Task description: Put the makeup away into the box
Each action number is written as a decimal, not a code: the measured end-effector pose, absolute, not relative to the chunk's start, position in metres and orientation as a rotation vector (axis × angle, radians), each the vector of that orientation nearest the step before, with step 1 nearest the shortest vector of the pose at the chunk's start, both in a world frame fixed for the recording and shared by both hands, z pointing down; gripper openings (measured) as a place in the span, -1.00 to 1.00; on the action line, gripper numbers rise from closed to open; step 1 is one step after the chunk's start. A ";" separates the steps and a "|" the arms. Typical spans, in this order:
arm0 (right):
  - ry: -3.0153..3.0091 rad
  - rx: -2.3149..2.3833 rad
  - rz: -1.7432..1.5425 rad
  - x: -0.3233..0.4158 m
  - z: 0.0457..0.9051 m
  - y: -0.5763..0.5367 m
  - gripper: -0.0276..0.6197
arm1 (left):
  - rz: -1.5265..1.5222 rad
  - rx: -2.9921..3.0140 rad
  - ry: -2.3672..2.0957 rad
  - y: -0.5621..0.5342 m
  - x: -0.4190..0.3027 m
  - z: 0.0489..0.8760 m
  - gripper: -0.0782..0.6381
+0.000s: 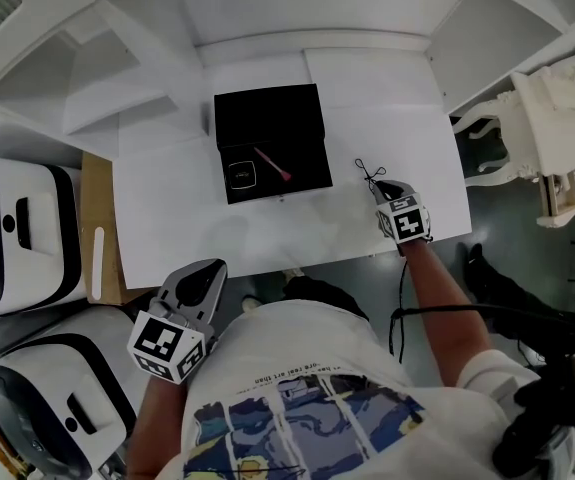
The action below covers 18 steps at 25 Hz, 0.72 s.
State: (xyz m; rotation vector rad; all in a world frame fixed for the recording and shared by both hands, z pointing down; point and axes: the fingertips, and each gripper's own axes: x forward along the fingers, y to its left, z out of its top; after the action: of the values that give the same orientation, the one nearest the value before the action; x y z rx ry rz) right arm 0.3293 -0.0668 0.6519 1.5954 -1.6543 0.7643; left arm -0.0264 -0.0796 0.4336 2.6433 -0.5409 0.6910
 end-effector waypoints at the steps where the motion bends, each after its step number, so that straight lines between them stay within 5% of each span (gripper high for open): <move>1: -1.652 1.598 0.759 0.330 0.650 -0.067 -0.80 | 0.688 2.646 -0.539 -0.080 -0.026 0.433 -0.74; 18: -1.728 1.603 0.619 0.286 0.565 -0.085 -0.81 | 0.614 2.673 -0.549 -0.068 -0.057 0.426 -0.74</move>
State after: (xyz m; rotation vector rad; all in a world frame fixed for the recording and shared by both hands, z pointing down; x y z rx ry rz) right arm 0.2861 -0.0847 0.5654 1.6027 -1.7280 0.6187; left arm -0.0572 -0.0677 0.4264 2.6733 -0.5487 0.6136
